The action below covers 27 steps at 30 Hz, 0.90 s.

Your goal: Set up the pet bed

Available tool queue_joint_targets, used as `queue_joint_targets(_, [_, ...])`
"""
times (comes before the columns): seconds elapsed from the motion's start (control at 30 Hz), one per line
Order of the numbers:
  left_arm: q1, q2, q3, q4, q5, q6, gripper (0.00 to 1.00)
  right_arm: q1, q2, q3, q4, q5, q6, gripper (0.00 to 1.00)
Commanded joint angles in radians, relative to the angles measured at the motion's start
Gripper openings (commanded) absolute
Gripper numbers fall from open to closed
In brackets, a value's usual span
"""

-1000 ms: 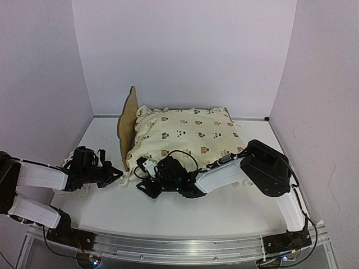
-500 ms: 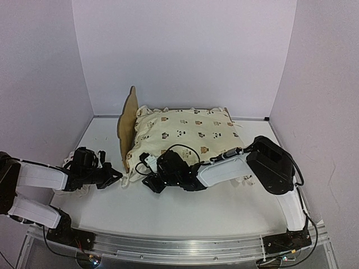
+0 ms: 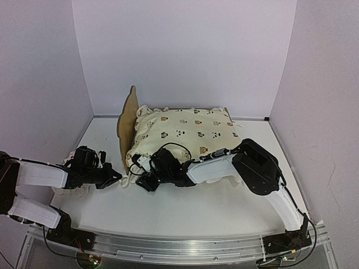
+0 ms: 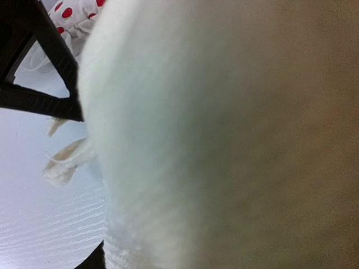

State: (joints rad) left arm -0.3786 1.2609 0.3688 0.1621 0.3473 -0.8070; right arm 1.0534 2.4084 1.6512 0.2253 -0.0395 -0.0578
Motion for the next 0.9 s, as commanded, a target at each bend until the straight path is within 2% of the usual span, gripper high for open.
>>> queue_joint_targets(0.0, [0.003,-0.09,0.085,-0.192,-0.073,0.072,0.0,-0.001,-0.013,-0.007,0.005,-0.059,-0.048,0.54])
queue_joint_targets(0.13, [0.002,-0.182,0.093,-0.318,-0.159,0.103,0.0,-0.002,-0.061,-0.077,0.024,-0.078,-0.053,0.54])
queue_joint_targets(0.53, [0.003,-0.209,0.179,-0.411,-0.267,0.16,0.0,0.017,-0.229,-0.293,0.095,-0.126,-0.043,0.53])
queue_joint_targets(0.67, [0.003,-0.19,0.192,-0.408,-0.26,0.164,0.0,0.051,-0.252,-0.276,0.109,-0.161,-0.046,0.52])
queue_joint_targets(0.87, [0.003,-0.178,0.185,-0.387,-0.242,0.16,0.0,0.083,-0.133,-0.095,0.111,-0.088,-0.039,0.46])
